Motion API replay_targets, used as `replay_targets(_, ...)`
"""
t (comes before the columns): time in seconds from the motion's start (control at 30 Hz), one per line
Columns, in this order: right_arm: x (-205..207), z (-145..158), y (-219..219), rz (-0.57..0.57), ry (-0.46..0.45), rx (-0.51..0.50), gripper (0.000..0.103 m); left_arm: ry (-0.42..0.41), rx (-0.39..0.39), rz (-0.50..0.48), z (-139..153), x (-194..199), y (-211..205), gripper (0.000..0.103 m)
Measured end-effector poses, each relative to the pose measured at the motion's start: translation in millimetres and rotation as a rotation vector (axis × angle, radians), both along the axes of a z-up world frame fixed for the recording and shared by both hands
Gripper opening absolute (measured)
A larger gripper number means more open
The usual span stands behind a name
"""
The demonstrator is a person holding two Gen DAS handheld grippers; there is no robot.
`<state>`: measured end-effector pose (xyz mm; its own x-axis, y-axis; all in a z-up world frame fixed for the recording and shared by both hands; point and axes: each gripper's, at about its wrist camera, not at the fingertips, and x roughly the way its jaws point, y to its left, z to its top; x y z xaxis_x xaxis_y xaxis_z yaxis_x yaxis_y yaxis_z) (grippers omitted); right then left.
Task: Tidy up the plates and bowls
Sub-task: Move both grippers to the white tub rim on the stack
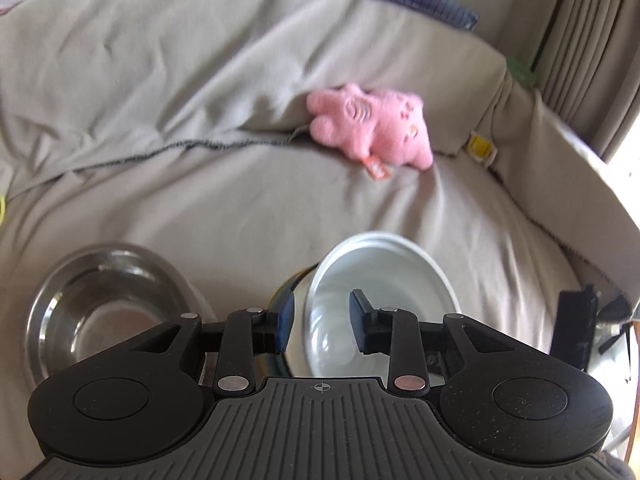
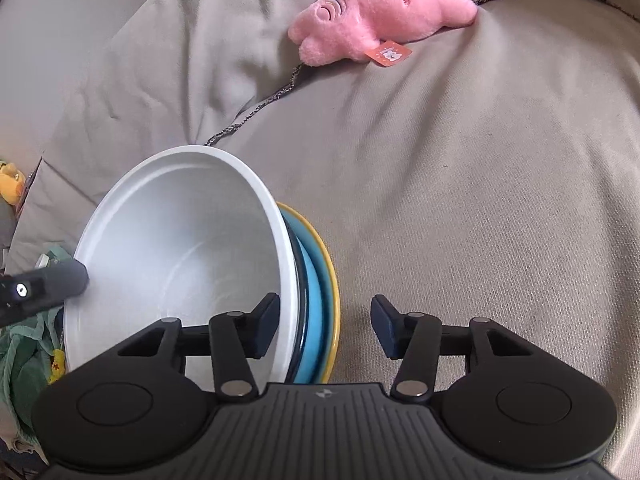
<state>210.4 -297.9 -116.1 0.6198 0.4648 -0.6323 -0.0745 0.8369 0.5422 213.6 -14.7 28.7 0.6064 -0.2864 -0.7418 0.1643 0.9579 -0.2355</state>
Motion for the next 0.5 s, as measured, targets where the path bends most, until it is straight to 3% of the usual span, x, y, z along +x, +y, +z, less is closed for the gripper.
replay_targets(0.1, -0.8, -0.4, 1.6, -0.005, -0.008, -0.008, 0.050, -0.014, 0.049, -0.039, 2.2, -0.3, -13.3, 0.043)
replay_targets(0.2, -4.2, 0.0, 3.2, -0.010, -0.017, -0.018, 0.050, -0.034, 0.087, -0.042, 2.1, -4.0, -20.4, 0.043)
replay_targets(0.37, -5.3, -2.7, 1.2, -0.009, -0.009, -0.004, 0.050, -0.093, 0.036, -0.004, 15.5, -10.8, -10.3, 0.043)
replay_targets(0.5, -4.9, -1.7, 2.7, -0.006, -0.002, -0.016, 0.050, -0.080, -0.004, -0.013, 19.1, -10.1, -10.4, 0.043)
